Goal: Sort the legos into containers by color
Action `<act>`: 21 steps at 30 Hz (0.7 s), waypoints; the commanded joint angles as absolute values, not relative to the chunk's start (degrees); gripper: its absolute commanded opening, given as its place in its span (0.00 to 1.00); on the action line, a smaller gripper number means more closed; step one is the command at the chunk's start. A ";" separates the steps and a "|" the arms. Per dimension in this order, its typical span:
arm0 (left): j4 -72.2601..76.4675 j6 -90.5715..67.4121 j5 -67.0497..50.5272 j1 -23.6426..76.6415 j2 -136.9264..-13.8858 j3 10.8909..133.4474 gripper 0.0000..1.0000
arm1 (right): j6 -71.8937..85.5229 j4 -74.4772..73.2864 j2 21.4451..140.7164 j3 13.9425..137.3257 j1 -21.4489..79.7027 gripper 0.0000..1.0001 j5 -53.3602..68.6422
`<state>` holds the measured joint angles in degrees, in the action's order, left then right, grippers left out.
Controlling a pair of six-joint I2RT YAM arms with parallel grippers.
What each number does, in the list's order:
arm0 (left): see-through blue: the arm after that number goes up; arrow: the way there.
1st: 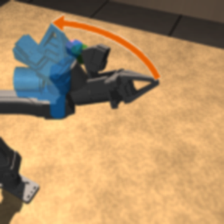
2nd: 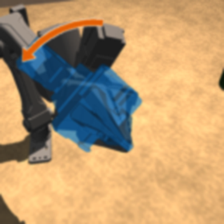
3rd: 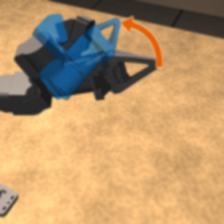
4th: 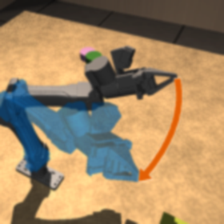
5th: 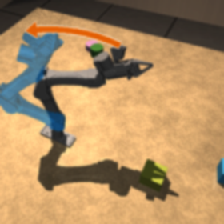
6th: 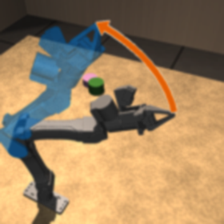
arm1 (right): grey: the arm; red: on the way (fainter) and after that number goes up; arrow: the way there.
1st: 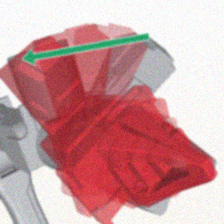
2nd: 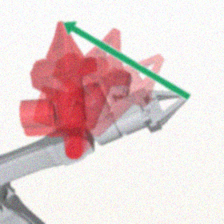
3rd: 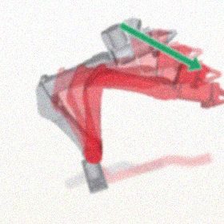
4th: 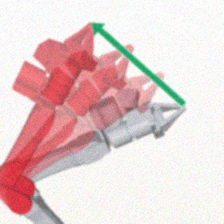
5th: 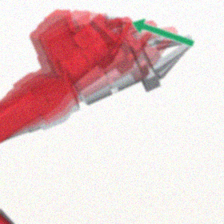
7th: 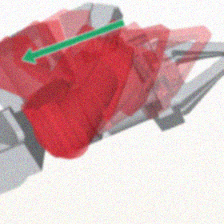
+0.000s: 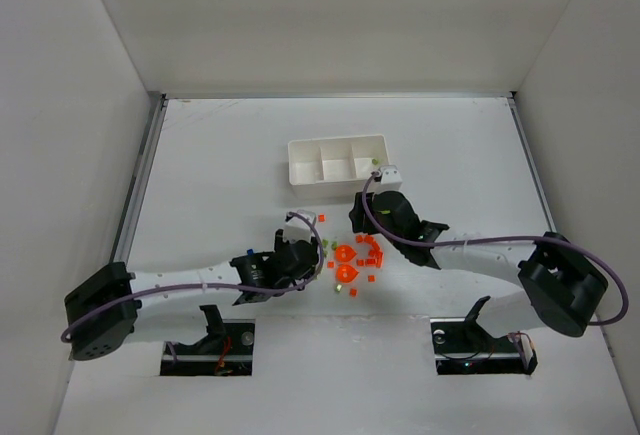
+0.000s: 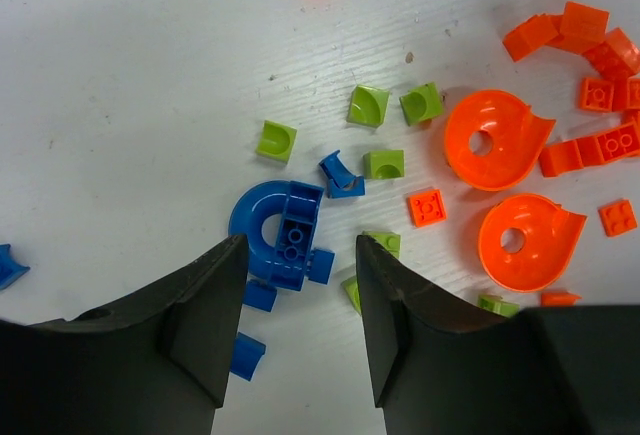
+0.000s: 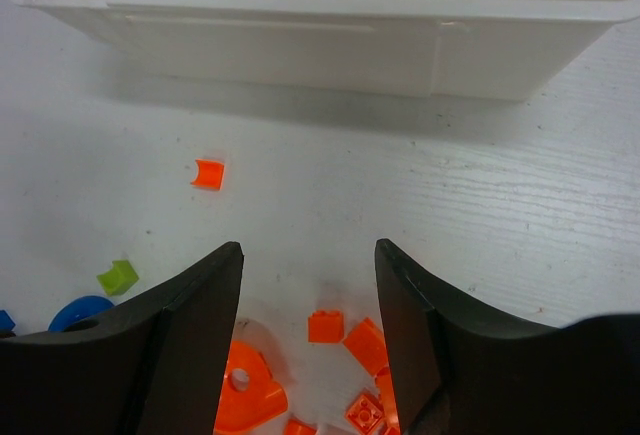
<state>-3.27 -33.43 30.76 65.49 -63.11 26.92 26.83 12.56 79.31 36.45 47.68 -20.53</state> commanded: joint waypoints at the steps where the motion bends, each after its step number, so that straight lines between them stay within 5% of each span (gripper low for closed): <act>1: -1.14 -31.64 29.80 65.17 -65.91 26.72 0.44 | 27.42 16.17 78.14 35.69 47.59 0.61 -20.13; 21: -0.26 -30.59 32.43 65.96 -73.48 28.21 0.20 | 27.77 16.44 76.99 34.98 47.24 0.61 -20.21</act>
<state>0.16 -31.51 30.46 65.54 -72.55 27.00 27.07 13.58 78.83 35.38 47.62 -20.51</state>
